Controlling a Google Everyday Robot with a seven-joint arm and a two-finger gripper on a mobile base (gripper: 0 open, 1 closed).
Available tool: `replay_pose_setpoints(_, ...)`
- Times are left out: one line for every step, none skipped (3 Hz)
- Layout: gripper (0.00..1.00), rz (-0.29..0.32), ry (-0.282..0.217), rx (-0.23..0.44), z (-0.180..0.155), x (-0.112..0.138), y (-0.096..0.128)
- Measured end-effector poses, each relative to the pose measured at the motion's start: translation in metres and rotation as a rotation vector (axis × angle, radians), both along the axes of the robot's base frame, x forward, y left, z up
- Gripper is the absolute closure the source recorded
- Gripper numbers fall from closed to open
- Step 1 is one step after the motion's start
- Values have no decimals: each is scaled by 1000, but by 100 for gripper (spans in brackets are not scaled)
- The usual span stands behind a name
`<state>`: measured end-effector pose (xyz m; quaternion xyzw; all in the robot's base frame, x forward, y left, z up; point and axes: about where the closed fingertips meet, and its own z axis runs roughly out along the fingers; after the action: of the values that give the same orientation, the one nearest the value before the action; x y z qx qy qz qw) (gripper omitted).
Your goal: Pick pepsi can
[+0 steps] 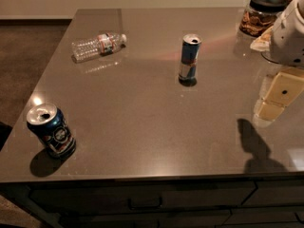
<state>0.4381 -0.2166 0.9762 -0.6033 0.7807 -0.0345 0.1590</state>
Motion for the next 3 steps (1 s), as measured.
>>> replay_pose_setpoints(0, 1, -4, 2, 1, 0, 1)
replay_pose_setpoints(0, 24, 0, 51, -3, 3, 17)
replay_pose_setpoints(0, 75, 21, 142, -15, 8, 50)
